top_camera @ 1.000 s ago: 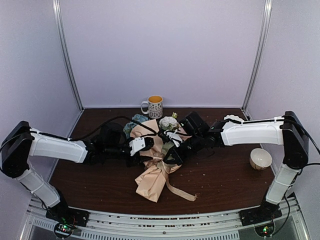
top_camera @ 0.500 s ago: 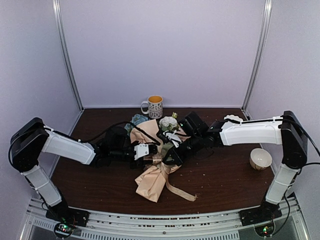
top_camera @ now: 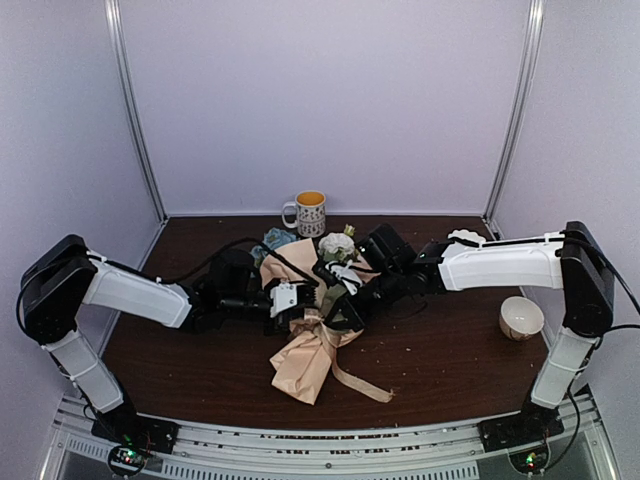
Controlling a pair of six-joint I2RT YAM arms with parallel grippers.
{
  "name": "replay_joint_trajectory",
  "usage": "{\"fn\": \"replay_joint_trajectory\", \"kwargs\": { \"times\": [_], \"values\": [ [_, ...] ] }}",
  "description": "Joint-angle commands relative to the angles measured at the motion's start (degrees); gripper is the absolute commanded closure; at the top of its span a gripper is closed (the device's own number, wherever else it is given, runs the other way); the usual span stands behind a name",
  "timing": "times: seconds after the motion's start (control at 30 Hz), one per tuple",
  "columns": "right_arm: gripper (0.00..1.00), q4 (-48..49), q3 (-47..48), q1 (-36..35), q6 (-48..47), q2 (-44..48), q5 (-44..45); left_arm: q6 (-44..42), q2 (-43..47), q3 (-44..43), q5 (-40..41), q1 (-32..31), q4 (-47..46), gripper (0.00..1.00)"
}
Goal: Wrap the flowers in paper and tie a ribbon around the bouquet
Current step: Cross the half-tied ribbon over the folded bouquet.
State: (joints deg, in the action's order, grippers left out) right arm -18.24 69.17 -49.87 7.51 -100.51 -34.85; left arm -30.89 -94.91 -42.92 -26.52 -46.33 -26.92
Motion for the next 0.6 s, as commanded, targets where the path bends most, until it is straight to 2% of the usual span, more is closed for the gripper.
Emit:
{"fn": "replay_joint_trajectory", "kwargs": {
  "times": [0.0,0.13,0.37,0.57],
  "values": [
    [1.0,1.81,0.47,-0.17,1.19,-0.73,-0.07,3.91,2.07,2.92,1.59,0.27,-5.0,1.0],
    [1.0,2.98,-0.02,-0.17,2.39,-1.23,-1.28,5.97,2.85,4.89,7.01,0.25,-6.14,1.0],
    [0.96,5.57,0.28,-0.51,4.09,-3.82,-4.68,8.94,2.72,7.78,6.57,0.26,-10.19,1.0],
    [0.85,5.76,0.51,-0.63,4.64,-4.34,-5.27,8.92,2.69,7.9,6.4,0.27,-10.12,1.0]
  ]
}}
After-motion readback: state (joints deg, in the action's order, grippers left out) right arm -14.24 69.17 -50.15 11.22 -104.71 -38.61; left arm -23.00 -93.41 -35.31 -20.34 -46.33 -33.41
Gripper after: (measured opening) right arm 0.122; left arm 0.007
